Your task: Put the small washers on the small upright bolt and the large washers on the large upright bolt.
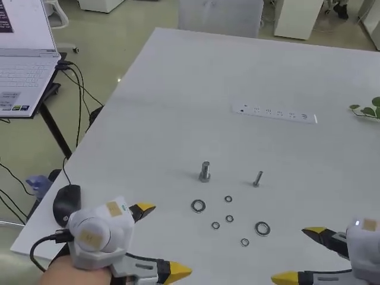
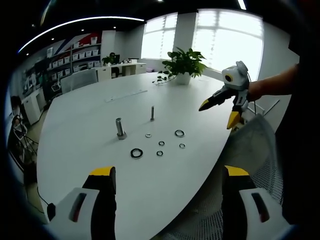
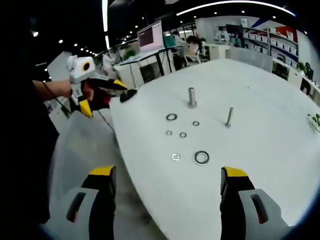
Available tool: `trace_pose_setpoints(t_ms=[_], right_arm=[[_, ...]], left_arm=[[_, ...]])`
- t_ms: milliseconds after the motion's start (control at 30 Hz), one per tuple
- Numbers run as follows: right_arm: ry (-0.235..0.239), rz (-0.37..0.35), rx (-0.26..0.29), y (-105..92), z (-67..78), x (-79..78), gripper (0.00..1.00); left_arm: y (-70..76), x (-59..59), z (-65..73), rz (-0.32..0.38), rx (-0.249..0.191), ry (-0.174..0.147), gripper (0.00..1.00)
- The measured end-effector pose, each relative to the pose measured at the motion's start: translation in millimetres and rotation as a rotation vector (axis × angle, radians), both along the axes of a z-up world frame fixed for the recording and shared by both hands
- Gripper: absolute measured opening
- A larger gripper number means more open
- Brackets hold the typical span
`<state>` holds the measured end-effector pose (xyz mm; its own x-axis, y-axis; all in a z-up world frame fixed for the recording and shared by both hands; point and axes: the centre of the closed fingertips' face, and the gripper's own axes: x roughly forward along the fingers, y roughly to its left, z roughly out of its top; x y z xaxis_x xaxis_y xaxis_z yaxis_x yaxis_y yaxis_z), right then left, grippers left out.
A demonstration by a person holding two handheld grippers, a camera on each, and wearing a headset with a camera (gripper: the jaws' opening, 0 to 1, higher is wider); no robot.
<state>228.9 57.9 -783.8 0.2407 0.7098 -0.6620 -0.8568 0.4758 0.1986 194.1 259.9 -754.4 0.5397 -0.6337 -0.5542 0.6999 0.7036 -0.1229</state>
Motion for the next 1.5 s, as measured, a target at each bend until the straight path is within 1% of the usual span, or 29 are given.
trace_pose_setpoints(t_ms=[67,167,233,267,300,400,467,533,667,733,867,967,1033,1067,1133,1200,1300,1467,1500], right_arm=[[-0.006,0.000,-0.015,0.7,0.0,4.9,0.88],[-0.011,0.006,-0.016,4.1,0.1,11.8,0.87],[-0.011,0.018,-0.031,6.2,-2.3,14.7,0.87],[-0.012,0.025,-0.037,7.9,-3.1,16.3,0.86],[-0.013,0.031,-0.042,9.2,-3.4,16.9,0.86],[-0.023,0.060,-0.065,14.0,-3.6,19.4,0.85],[-0.030,0.085,-0.084,16.3,-5.3,22.7,0.85],[-0.040,0.111,-0.106,17.9,-7.4,24.8,0.84],[-0.043,0.143,-0.135,21.7,-11.2,26.0,0.80],[-0.039,0.159,-0.152,22.9,-15.1,27.1,0.79],[-0.036,0.194,-0.190,24.1,-21.2,27.8,0.75],[-0.045,0.228,-0.216,28.0,-26.4,28.9,0.74],[-0.045,0.253,-0.236,30.6,-30.4,28.1,0.72],[-0.046,0.263,-0.243,31.8,-31.6,27.9,0.71],[-0.048,0.282,-0.259,35.2,-34.2,27.1,0.69],[-0.046,0.294,-0.262,39.6,-36.4,26.5,0.69],[-0.046,0.312,-0.276,44.7,-40.0,25.6,0.69],[-0.042,0.329,-0.289,51.5,-43.7,24.0,0.69],[-0.040,0.330,-0.290,52.4,-44.2,23.9,0.69]], left_arm=[[2.5,-0.1,-1.6,0.001,0.010,0.003,0.88],[4.8,-1.7,-0.8,0.003,0.008,0.008,0.87],[6.8,-1.3,0.4,0.009,-0.002,0.005,0.87],[6.5,-1.8,2.0,0.010,-0.014,0.007,0.87],[6.4,-1.9,2.3,0.010,-0.016,0.008,0.87],[6.5,-3.6,2.0,-0.005,-0.008,-0.002,0.87],[7.3,-4.0,1.0,-0.009,-0.004,-0.002,0.86],[7.4,-4.7,-0.8,-0.013,0.001,0.005,0.85],[7.2,-5.1,-2.9,-0.022,0.011,0.003,0.86],[7.6,-4.1,-3.4,-0.016,0.007,0.002,0.89],[7.8,-3.5,-0.8,-0.005,-0.009,-0.005,0.91],[9.2,-3.4,-0.2,-0.002,-0.016,-0.010,0.91],[10.3,-4.4,-0.6,-0.003,-0.016,-0.004,0.90],[11.3,-5.8,-1.2,-0.007,-0.011,0.002,0.89],[11.8,-8.3,-2.0,-0.024,0.001,0.004,0.87],[12.5,-9.5,-1.9,-0.034,0.012,0.001,0.86],[14.4,-10.0,-3.0,-0.037,0.017,0.006,0.84],[17.4,-7.5,-1.5,-0.034,0.008,-0.003,0.83],[17.8,-7.4,-1.1,-0.037,0.006,-0.001,0.82]])
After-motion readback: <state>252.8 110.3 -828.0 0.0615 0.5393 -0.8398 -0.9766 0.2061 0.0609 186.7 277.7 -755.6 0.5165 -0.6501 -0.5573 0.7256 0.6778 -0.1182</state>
